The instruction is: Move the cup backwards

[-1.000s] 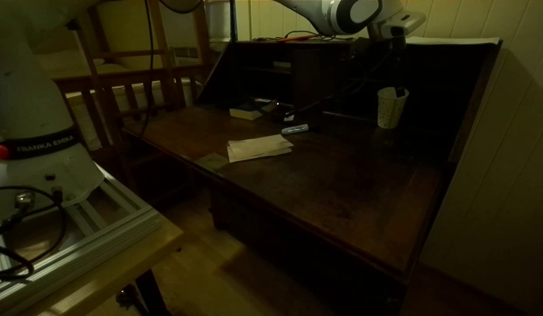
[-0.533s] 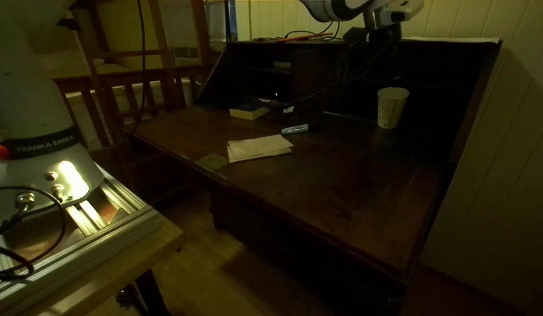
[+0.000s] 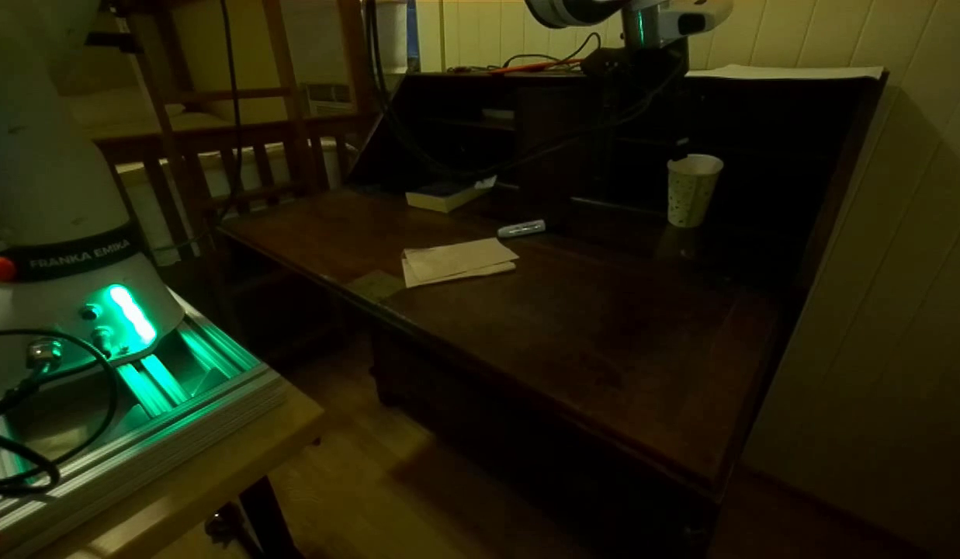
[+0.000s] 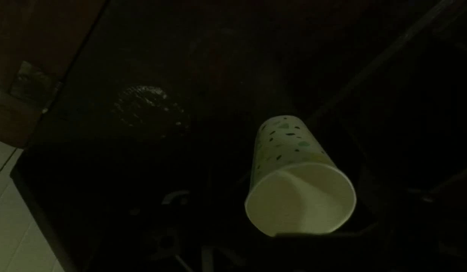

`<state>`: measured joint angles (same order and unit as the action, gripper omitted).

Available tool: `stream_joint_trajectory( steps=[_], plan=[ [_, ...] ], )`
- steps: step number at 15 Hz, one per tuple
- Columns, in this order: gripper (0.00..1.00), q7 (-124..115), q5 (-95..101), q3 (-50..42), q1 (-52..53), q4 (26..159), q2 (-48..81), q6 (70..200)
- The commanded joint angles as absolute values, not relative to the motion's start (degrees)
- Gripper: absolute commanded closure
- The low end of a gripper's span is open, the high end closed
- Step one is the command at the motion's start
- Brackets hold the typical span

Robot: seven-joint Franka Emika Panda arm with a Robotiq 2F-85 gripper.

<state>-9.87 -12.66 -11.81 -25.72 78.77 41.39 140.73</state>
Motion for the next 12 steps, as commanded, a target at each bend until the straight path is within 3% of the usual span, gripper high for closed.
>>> stream_joint_trajectory(
  steps=[1, 7, 12],
  plan=[
    [0.00, -5.64, -11.48, -11.98, -24.96, 88.32, 36.44, 146.38],
    [0.00, -4.51, -12.83, -11.21, -24.87, 90.79, 38.99, 160.29],
    [0.00, -4.91, -12.41, -11.29, -25.05, 89.49, 39.76, 159.06]
  ],
)
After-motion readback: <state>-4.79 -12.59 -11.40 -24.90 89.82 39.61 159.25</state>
